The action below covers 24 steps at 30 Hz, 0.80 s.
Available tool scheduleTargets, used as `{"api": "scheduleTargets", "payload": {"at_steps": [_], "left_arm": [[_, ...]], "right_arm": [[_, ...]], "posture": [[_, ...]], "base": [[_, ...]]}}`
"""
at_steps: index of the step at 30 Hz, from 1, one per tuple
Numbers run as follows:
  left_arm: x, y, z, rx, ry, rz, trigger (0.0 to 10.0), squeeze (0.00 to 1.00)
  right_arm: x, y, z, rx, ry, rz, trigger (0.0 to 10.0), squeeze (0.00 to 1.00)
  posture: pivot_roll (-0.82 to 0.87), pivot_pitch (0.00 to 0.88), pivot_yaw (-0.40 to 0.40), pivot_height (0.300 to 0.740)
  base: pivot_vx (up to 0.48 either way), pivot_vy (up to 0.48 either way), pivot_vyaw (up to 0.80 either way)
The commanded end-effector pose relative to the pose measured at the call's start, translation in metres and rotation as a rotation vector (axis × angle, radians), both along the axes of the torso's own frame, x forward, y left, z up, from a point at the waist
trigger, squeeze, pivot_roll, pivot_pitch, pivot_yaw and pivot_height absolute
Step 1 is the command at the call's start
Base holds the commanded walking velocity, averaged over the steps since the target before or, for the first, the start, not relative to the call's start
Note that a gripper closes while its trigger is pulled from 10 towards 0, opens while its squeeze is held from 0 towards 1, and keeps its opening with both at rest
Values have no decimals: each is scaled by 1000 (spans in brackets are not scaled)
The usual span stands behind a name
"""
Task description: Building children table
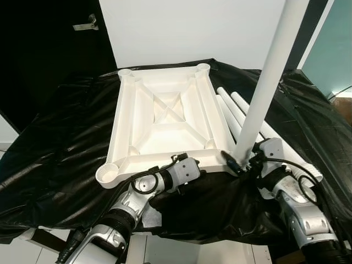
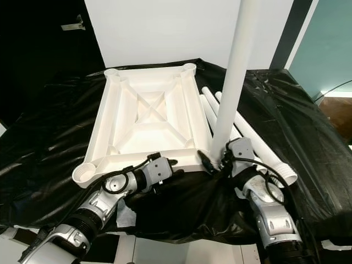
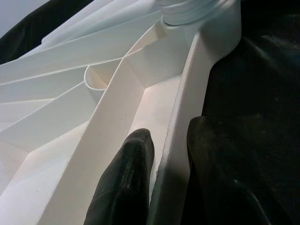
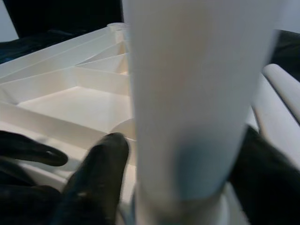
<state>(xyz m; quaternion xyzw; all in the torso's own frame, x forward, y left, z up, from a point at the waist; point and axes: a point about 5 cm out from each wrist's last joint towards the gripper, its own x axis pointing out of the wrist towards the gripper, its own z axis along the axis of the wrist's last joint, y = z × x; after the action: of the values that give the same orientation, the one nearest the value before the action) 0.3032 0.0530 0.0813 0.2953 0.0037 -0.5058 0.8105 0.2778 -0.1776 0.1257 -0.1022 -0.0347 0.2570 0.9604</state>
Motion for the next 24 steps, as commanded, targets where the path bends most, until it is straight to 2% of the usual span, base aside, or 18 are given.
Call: {"api": "scheduleTargets", "payload": {"at_steps": [1, 5, 8, 9, 12, 15, 16, 17, 18, 21, 24], "left_arm": [[-9, 15, -33, 107, 121, 57, 10000, 0], [-9, 12, -33, 95, 122, 59, 10000, 0], [-12, 12, -35, 95, 129, 52, 10000, 0], [-13, 12, -35, 97, 130, 49, 10000, 0], [-12, 12, -34, 97, 130, 48, 10000, 0], [-11, 11, -33, 97, 128, 46, 10000, 0], [-11, 11, -33, 97, 128, 46, 10000, 0], [-12, 10, -33, 94, 128, 40, 10000, 0], [-12, 10, -33, 94, 129, 39, 10000, 0], [-13, 10, -33, 95, 130, 38, 10000, 0], [-14, 11, -34, 98, 133, 38, 10000, 0]], "right_arm": [[-2, 11, -6, 14, 33, 69, 0, 0], [-5, 15, -11, 82, 58, 32, 0, 0], [-8, 17, -15, 126, 51, -38, 0, 0], [-12, 19, -19, 164, 37, -112, 0, 0], [-14, 20, -21, 183, 32, -149, 0, 0], [-18, 23, -27, 252, 21, -294, 0, 0], [-18, 23, -27, 252, 21, -294, 0, 0], [-17, 21, -31, 337, 39, -439, 0, 0], [-15, 22, -31, 345, 33, -478, 0, 0], [-13, 23, -30, 339, 21, -498, 0, 0], [-8, 32, -22, 308, -13, -463, 0, 0]], "posture": [[-30, 0, -5, 740], [-39, 0, -9, 740], [-42, 2, -5, 740], [-41, 9, -2, 740], [-41, 9, -2, 740], [-38, 13, 0, 740], [-38, 13, 0, 740], [-35, 15, 4, 740], [-35, 17, 5, 740], [-34, 17, 6, 740], [-34, 19, 4, 740]], "base": [[0, 0, 0], [0, 0, 0], [0, 0, 0], [0, 0, 0], [0, 0, 0], [0, 0, 0], [0, 0, 0], [0, 0, 0], [0, 0, 0], [0, 0, 0], [0, 0, 0]]}}
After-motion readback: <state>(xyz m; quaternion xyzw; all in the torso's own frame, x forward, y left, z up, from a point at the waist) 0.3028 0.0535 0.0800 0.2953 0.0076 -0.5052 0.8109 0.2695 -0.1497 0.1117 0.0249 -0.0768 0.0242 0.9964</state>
